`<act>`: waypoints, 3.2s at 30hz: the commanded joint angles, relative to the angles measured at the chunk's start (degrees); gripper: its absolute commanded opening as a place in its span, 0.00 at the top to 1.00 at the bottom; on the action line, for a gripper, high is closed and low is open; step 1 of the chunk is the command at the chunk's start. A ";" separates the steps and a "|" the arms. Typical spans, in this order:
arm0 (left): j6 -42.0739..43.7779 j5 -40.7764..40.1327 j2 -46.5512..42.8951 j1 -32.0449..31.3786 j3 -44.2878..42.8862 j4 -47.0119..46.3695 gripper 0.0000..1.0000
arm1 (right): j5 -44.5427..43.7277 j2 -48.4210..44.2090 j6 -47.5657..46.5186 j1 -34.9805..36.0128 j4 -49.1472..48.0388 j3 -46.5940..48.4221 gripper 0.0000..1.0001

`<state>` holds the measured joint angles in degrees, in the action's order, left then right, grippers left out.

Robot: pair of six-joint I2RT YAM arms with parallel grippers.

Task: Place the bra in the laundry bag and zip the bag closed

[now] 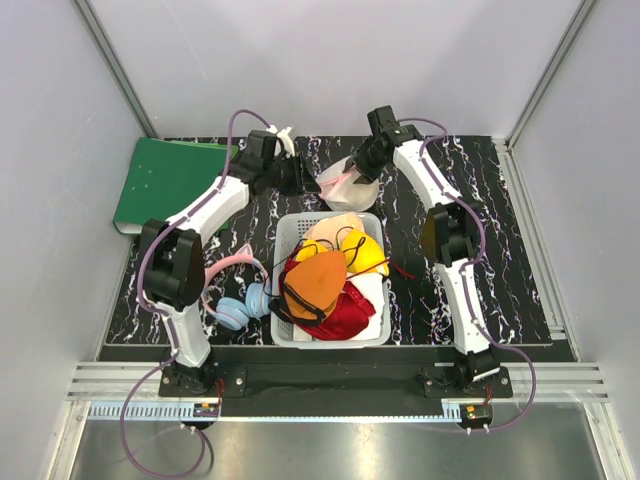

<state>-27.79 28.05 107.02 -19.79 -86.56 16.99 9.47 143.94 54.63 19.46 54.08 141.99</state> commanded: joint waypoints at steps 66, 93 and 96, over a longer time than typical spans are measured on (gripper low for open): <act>-4.81 15.54 19.28 0.19 -29.18 5.51 0.57 | 11.97 -23.18 -5.15 0.93 -23.94 -23.60 1.00; -3.68 7.38 16.03 0.10 -24.11 5.32 1.00 | 14.87 -23.18 -1.64 0.75 -24.82 -24.66 1.00; 0.89 0.70 13.57 0.19 -20.06 7.17 1.00 | 17.06 -23.35 -0.06 -0.04 -24.90 -24.66 1.00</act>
<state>-32.71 38.50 125.54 -20.05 -110.98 22.37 21.74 125.14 51.70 19.81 31.22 116.86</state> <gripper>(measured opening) 0.009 0.020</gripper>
